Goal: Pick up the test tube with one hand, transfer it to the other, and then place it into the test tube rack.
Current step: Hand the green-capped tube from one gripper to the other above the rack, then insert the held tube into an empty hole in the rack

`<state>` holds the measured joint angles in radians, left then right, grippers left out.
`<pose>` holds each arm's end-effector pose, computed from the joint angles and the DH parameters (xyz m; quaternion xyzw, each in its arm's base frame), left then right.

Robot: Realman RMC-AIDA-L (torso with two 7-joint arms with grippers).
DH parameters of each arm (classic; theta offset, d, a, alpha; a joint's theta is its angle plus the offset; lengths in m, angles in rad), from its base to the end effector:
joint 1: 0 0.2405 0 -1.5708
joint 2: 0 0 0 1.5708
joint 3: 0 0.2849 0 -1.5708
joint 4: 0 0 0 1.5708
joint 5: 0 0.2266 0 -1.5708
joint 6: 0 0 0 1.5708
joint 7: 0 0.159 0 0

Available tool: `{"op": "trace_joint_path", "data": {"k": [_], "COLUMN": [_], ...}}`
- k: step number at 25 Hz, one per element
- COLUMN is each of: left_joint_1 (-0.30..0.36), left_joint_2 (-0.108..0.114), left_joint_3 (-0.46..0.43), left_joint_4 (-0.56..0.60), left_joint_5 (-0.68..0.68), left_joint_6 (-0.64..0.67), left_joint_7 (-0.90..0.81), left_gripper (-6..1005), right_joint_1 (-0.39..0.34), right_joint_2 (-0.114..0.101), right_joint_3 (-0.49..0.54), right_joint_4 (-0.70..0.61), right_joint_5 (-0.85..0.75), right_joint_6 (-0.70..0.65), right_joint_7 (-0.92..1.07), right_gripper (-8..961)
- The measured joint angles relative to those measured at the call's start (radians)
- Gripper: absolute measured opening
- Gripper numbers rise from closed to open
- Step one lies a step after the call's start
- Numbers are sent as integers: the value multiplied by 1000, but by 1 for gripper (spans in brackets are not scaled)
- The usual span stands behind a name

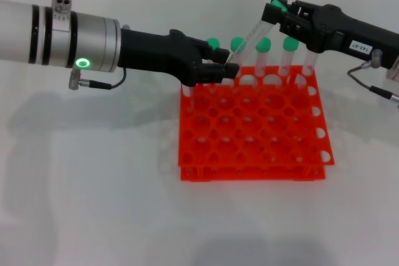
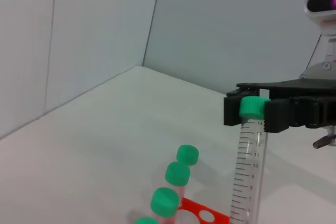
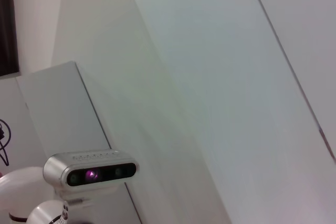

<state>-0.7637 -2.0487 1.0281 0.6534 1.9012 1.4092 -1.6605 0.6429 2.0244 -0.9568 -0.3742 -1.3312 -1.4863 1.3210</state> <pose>-0.1883 0.4202 -0.0580 -0.9634 -0.1921 -0.1798 0.0521 0.2232 0.4033 -0.0257 -0.8578 0.2303 0.4387 0.1366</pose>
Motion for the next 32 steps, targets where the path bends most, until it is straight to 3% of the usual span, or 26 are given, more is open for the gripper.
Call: {"op": "trace_joint_path", "data": {"k": [4, 9, 13, 15, 21, 27, 32], "left_joint_1": [0, -1, 29, 58, 142, 244, 351], "left_joint_2": [2, 5, 3, -4, -12, -13, -28], "left_joint_3": [2, 6, 6, 6, 5, 0, 14], "left_joint_4": [0, 12, 122, 222, 526, 845, 1094], "left_joint_5": [0, 4, 33, 63, 153, 169, 168], "left_joint_6": [6, 40, 96, 128, 217, 311, 322], "left_joint_7": [-21, -62, -136, -207, -465, -674, -772], "left_gripper": [293, 495, 680, 776, 895, 895, 895], "right_joint_1": [0, 0, 0, 0, 0, -1, -1], "right_joint_2": [-1, -2, -7, -9, -13, -22, -41], "right_joint_3": [0, 0, 0, 0, -8, -30, -37], "right_joint_4": [0, 0, -1, -3, -11, -28, -31], "right_joint_5": [0, 0, -4, -7, -10, -11, -11], "right_joint_6": [0, 0, 0, 0, -1, -3, -5], "right_joint_7": [0, 1, 3, 4, 4, 5, 7], "right_gripper": [261, 262, 262, 262, 262, 263, 263]}}
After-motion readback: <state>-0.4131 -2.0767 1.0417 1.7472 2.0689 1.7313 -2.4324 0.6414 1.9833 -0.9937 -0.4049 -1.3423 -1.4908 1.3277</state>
